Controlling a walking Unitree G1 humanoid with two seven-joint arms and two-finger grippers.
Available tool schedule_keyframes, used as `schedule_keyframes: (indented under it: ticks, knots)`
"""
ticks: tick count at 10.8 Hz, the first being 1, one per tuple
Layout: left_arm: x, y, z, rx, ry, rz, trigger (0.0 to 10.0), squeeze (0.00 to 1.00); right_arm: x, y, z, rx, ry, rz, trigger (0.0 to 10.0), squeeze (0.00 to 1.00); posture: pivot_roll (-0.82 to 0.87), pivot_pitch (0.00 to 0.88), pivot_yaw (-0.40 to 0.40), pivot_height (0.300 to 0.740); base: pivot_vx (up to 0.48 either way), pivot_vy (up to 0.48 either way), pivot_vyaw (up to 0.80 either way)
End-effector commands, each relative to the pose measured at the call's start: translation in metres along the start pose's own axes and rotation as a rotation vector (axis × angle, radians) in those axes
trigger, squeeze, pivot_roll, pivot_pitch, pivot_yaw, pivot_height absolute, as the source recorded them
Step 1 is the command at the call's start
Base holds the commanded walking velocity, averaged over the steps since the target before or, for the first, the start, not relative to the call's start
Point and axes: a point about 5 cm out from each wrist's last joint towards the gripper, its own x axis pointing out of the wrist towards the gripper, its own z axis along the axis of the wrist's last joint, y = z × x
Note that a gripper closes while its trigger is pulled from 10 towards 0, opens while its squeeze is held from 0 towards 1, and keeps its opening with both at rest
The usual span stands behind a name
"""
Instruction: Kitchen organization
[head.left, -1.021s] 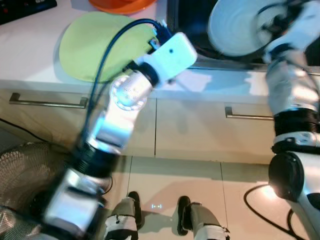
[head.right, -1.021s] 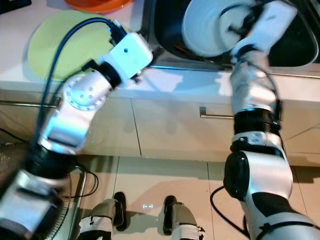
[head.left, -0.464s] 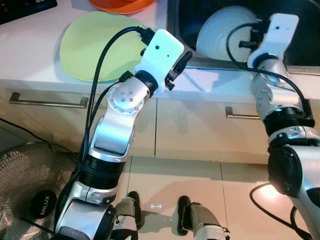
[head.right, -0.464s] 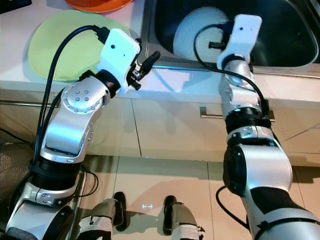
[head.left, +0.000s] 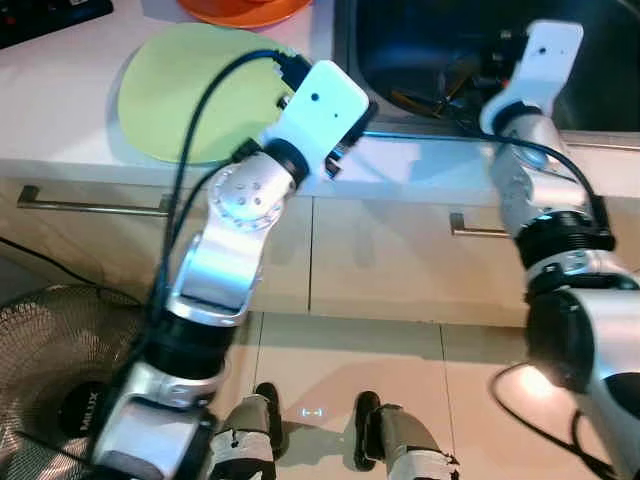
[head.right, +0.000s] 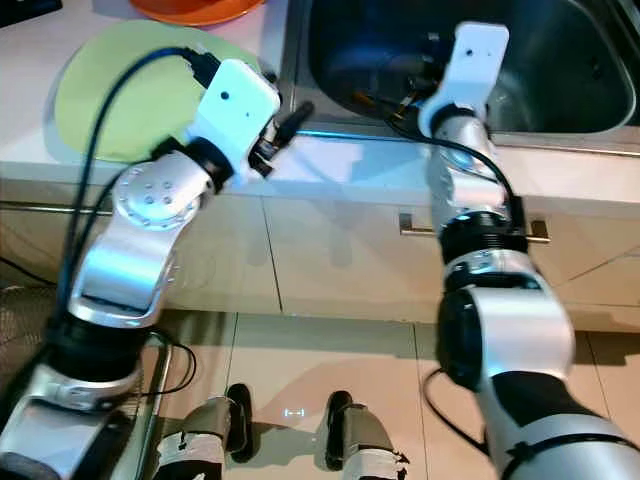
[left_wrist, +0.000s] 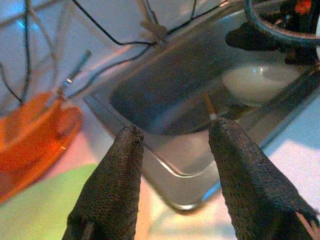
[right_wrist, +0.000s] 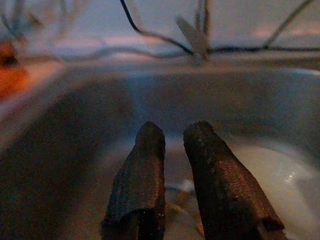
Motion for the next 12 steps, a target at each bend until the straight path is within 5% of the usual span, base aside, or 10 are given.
schedule_keyframes:
  ticks: [1,4,5,6,7,12]
  knots:
    - [-0.006,-0.001,0.0,0.071,-0.013,0.01,10.0,0.0,-0.004,0.002,0.004,0.056,-0.035,0.021,10.0,0.0,0.19,0.291,-0.03,0.74,0.0,0.0,0.0]
    - [-0.025,0.013,-0.01,0.233,0.03,0.049,10.0,0.0,-0.03,0.012,0.017,0.205,-0.105,0.087,10.0,0.0,0.18,0.303,-0.027,0.74,0.0,0.0,0.0]
    - [-0.032,0.017,-0.013,0.269,0.045,0.035,10.0,1.0,-0.04,0.014,0.019,0.257,-0.092,0.102,10.0,1.0,0.17,0.306,-0.024,0.74,0.0,0.0,0.0]
    - [-0.034,0.018,-0.014,0.286,0.057,0.029,10.0,1.0,-0.045,0.015,0.021,0.261,-0.083,0.109,10.0,1.0,0.17,0.306,-0.024,0.74,0.0,0.0,0.0]
    - [-0.039,0.019,-0.016,0.311,0.079,-0.017,10.0,0.0,-0.048,0.017,0.023,0.248,-0.08,0.123,10.0,0.0,0.17,0.307,-0.022,0.74,0.0,0.0,0.0]
    - [-0.056,0.037,-0.029,0.434,0.272,-0.115,10.0,0.0,-0.051,0.021,0.021,0.294,-0.023,0.113,10.0,0.0,0.2,0.301,-0.02,0.74,0.0,0.0,0.0]
